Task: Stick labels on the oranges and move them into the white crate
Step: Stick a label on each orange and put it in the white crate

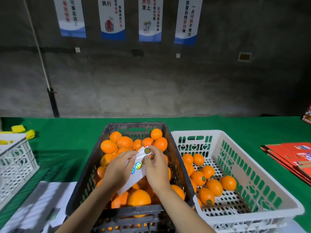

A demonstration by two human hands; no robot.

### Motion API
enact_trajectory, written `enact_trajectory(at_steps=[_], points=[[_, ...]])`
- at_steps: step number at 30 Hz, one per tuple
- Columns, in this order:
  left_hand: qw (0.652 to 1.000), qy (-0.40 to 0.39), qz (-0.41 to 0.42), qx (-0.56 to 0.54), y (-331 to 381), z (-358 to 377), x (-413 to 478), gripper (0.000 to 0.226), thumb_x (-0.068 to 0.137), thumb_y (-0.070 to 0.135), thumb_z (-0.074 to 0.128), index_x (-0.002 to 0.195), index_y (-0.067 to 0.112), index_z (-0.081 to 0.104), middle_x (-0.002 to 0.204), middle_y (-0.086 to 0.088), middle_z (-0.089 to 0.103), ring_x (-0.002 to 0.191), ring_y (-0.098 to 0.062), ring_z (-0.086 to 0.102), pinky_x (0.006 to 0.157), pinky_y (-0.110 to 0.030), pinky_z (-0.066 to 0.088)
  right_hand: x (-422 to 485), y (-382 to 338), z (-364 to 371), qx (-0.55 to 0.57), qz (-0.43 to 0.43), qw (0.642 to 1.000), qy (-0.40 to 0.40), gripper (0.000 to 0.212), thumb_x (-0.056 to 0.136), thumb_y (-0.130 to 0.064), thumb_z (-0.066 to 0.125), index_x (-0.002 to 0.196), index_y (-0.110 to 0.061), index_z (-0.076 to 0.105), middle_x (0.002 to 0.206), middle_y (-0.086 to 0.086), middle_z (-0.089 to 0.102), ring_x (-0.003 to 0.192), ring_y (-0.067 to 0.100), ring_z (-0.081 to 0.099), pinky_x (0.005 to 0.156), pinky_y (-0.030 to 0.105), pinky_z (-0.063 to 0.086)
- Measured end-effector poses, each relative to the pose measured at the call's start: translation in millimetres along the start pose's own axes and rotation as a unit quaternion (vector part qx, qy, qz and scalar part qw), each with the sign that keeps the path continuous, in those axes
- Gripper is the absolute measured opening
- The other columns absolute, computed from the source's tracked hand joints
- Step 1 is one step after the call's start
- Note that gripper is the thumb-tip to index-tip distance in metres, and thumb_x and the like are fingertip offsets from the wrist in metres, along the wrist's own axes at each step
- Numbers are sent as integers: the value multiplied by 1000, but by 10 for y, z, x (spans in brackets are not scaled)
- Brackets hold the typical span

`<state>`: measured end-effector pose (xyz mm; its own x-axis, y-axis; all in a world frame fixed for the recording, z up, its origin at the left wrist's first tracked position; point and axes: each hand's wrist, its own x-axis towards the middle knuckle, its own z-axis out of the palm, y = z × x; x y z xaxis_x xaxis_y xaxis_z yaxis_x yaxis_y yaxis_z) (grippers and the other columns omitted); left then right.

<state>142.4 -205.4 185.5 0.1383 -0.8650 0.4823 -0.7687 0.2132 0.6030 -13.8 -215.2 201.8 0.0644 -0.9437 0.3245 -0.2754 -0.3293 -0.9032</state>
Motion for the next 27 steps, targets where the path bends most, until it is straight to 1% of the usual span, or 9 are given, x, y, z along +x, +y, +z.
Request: enact_trajectory(at_steps=[2, 5, 8, 11, 15, 18, 21, 23, 27], points=[[1000, 2, 4, -1, 20, -5, -16, 20, 101, 33, 49, 115, 32, 63, 101, 17, 64, 93, 15, 55, 64, -6, 45, -16, -13, -5, -36, -36, 998, 21, 31, 102, -22, 54, 132, -23, 60, 124, -14, 58, 120, 7, 51, 103, 30, 46], [1000, -1, 9, 0, 45, -18, -36, 17, 101, 38, 48, 113, 38, 60, 99, 21, 61, 92, 11, 55, 61, -9, 43, -6, -7, -23, -19, -35, 999, 26, 26, 100, -20, 58, 126, -22, 66, 119, -12, 64, 114, 4, 57, 98, 27, 50], [1000, -13, 20, -1, 75, -23, -37, 18, 97, 48, 47, 112, 44, 57, 98, 23, 60, 91, 6, 56, 66, -12, 41, 5, -4, -31, 22, -11, 1000, 8, 25, 99, -20, 62, 122, -26, 68, 112, -19, 64, 105, -10, 57, 89, 14, 48], [1000, -15, 25, -2, 80, -17, -27, 9, 98, 39, 54, 104, 42, 59, 95, 21, 59, 90, 2, 56, 68, -14, 42, 14, 4, -24, 35, -5, 999, -4, 28, 96, -22, 66, 124, -24, 68, 110, -21, 60, 102, -21, 51, 81, 4, 43], [999, -3, 44, -12, 83, -27, -43, 10, 99, 33, 53, 94, 40, 58, 91, 20, 55, 89, 0, 54, 67, -12, 40, 12, 12, -7, 13, -15, 1000, -7, 29, 95, -25, 68, 124, -23, 67, 111, -19, 59, 103, -22, 49, 82, 1, 40], [998, 1, 67, -16, 107, -42, -60, 10, 97, 37, 47, 96, 39, 57, 93, 22, 54, 90, -2, 55, 68, -13, 42, 6, 22, -5, 3, -16, 1000, 1, 28, 94, -28, 69, 122, -23, 69, 112, -16, 62, 105, -13, 52, 85, 5, 42], [997, 2, 78, -23, 110, -54, -68, 12, 99, 33, 47, 101, 40, 57, 97, 25, 54, 95, -1, 55, 72, -11, 43, 13, 33, 5, -11, -18, 1000, 14, 23, 92, -31, 70, 113, -21, 73, 107, -13, 66, 104, 2, 57, 90, 22, 49], [997, 2, 75, -30, 113, -58, -70, 18, 98, 35, 45, 108, 38, 60, 103, 26, 54, 101, 2, 55, 77, -8, 42, 15, 30, 11, -18, -20, 999, 19, 18, 91, -31, 71, 104, -20, 74, 100, -12, 68, 101, 6, 59, 89, 31, 51], [997, -2, 74, -33, 124, -47, -70, 23, 97, 33, 42, 110, 33, 62, 105, 21, 56, 101, 3, 54, 80, -7, 40, -8, 11, 17, -2, -23, 1000, 17, 12, 90, -32, 73, 94, -22, 69, 93, -11, 65, 94, 9, 59, 84, 36, 52]])
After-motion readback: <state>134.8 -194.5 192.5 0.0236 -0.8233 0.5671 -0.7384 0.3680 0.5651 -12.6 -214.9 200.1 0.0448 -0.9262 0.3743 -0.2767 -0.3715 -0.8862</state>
